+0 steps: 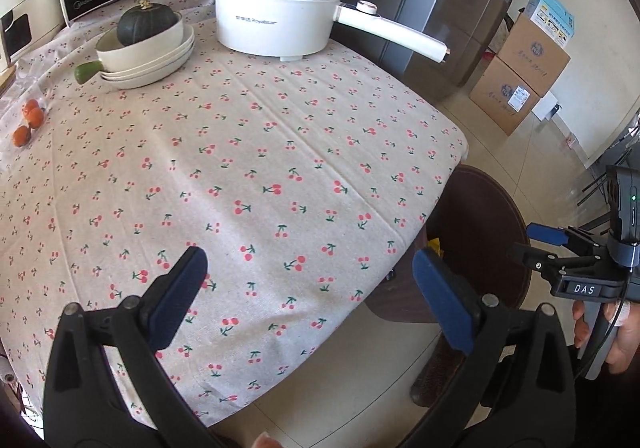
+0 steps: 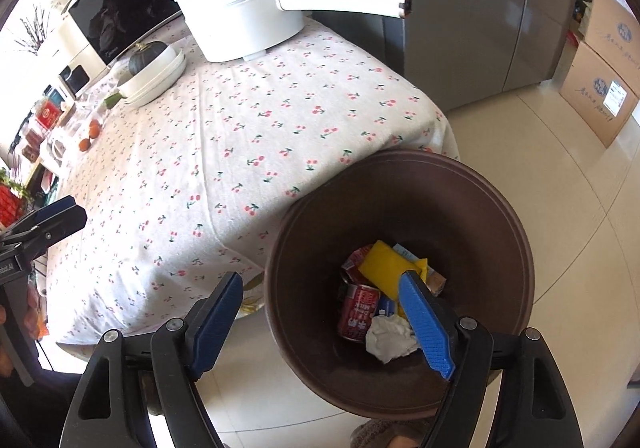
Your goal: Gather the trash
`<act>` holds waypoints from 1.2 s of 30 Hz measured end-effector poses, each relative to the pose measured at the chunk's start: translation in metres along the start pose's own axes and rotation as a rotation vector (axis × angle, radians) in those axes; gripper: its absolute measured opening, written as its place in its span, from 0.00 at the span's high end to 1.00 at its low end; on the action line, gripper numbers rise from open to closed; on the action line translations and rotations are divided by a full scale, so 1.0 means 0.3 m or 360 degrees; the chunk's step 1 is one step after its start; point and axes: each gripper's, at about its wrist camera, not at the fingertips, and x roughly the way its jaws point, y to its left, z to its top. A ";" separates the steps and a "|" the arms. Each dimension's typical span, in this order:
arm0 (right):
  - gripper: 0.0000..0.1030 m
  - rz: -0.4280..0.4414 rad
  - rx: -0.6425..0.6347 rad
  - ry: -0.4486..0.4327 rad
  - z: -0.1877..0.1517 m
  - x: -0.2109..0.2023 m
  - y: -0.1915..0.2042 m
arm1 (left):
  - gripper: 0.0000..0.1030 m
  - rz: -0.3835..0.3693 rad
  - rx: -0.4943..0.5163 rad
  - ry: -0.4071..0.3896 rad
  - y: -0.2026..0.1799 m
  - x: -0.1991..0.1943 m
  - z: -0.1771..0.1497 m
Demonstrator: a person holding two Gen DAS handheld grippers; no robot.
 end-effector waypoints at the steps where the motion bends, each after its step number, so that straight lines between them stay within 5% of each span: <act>1: 0.20 0.0005 -0.0013 0.0000 0.004 0.002 0.020 | 0.01 0.0007 -0.0025 -0.0002 0.020 -0.009 -0.002; 16: 0.15 -0.0003 -0.0094 -0.0104 0.054 -0.005 0.221 | 0.01 0.0138 -0.0357 -0.0095 0.239 -0.135 -0.068; 21: 0.00 -0.0161 -0.0137 -0.0275 0.009 -0.095 0.261 | 0.01 0.0251 -0.0354 -0.0175 0.218 -0.199 -0.131; 27: 0.00 -0.0319 -0.0180 -0.0544 -0.095 -0.242 0.300 | 0.01 0.0225 -0.0353 -0.0322 0.148 -0.312 -0.218; 36: 0.00 -0.0348 -0.0101 -0.0785 -0.232 -0.380 0.289 | 0.01 0.0258 -0.0400 -0.0456 0.086 -0.382 -0.315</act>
